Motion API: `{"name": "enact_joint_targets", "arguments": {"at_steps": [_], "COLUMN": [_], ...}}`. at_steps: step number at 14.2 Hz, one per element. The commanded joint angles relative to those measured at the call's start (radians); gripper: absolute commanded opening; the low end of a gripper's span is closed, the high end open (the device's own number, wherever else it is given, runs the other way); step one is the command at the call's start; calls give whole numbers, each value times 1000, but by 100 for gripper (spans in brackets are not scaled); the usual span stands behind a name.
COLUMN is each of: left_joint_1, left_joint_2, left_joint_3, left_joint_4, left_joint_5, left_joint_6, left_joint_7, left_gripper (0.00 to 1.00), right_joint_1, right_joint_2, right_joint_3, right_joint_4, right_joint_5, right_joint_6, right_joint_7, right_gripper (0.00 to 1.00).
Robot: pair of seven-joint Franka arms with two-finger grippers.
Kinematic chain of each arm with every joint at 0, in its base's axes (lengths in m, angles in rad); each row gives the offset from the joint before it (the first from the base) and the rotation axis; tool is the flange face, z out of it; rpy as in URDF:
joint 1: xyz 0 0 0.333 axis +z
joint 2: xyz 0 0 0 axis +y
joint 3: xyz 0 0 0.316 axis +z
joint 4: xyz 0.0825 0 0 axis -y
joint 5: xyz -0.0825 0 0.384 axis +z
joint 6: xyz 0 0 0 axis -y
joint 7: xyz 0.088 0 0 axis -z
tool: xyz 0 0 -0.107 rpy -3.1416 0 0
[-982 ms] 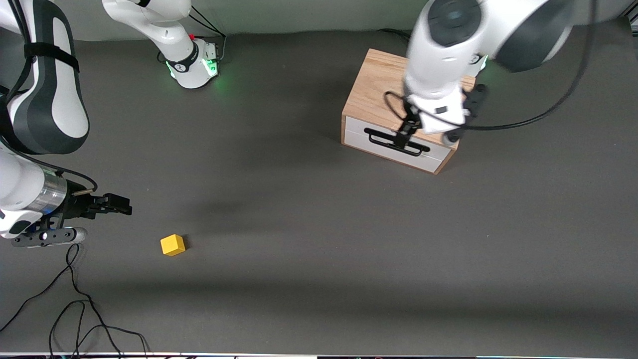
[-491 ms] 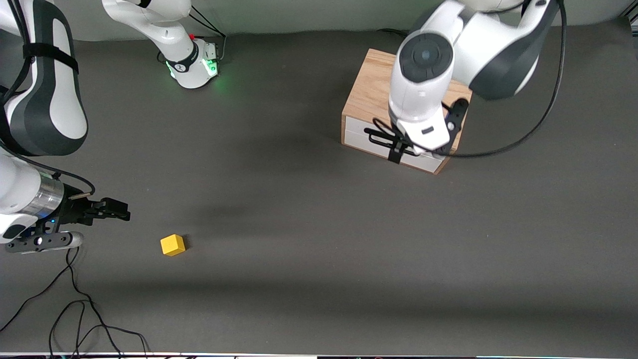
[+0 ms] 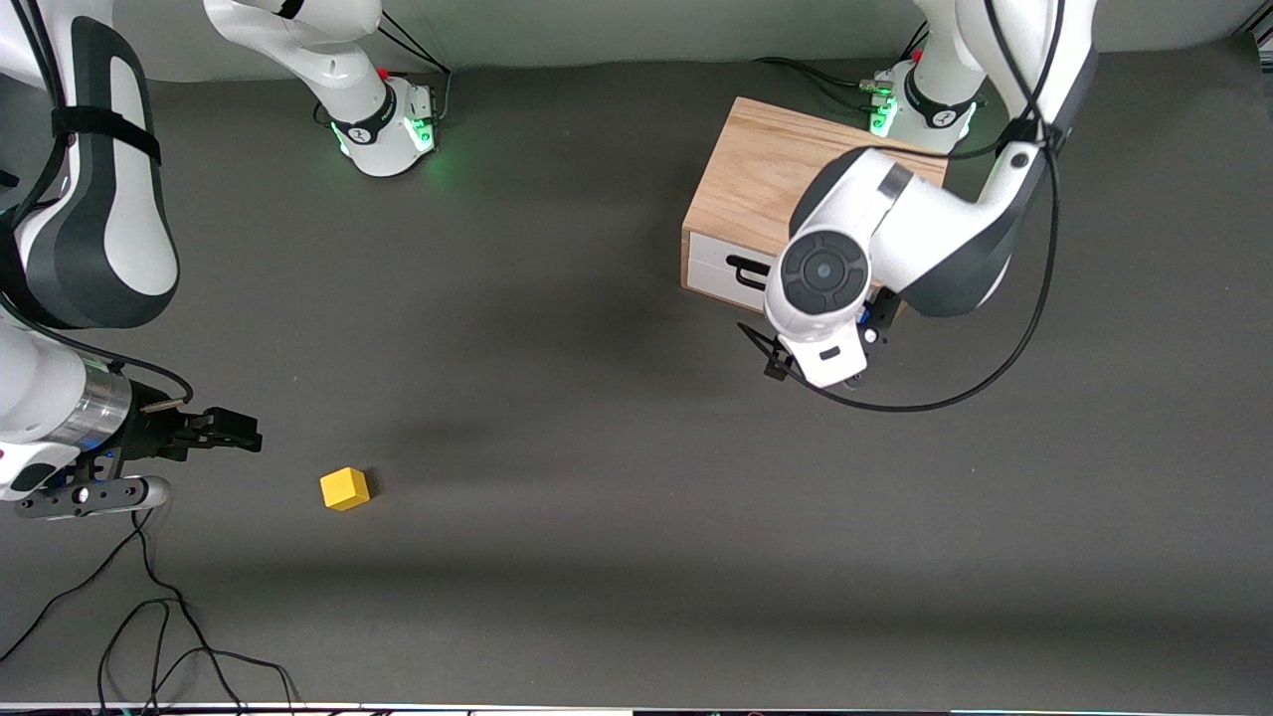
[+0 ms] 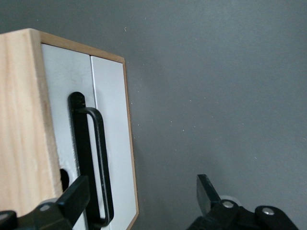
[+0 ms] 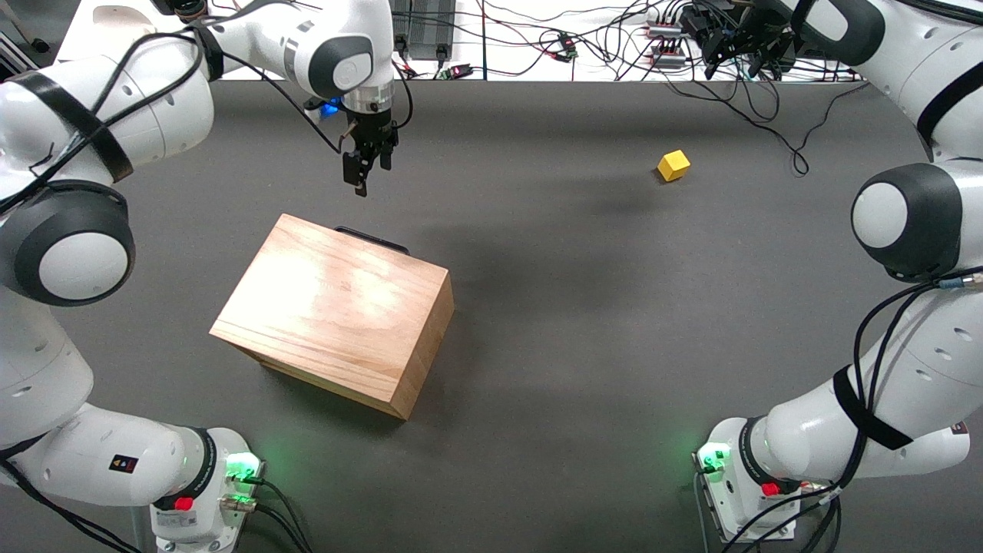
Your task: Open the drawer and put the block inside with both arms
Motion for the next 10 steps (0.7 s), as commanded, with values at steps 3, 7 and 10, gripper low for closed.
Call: {"name": "enact_joint_targets", "arguments": {"at_steps": [3,7,10], "left_joint_1": [10,4,-4], "left_joint_2": [-35,-39,-35], "left_joint_3": [-3,-5,-5], "left_joint_4": [-132,-193,-213], "left_joint_5": [-31,-60,-64], "left_joint_6": [61,62,70], "left_joint_7": [8,-3,-3], "left_gripper": [100,100,100], "right_joint_1": [9,14,9], "right_joint_2": [28,23,34], "right_joint_3": [-3,-3,-3], "right_joint_4": [61,19,11], "right_joint_5": [-46,-46,-45], "right_joint_6": [-5,-13,-4], "right_joint_7": [-25,-28,-31], "right_gripper": [100,100,100]}}
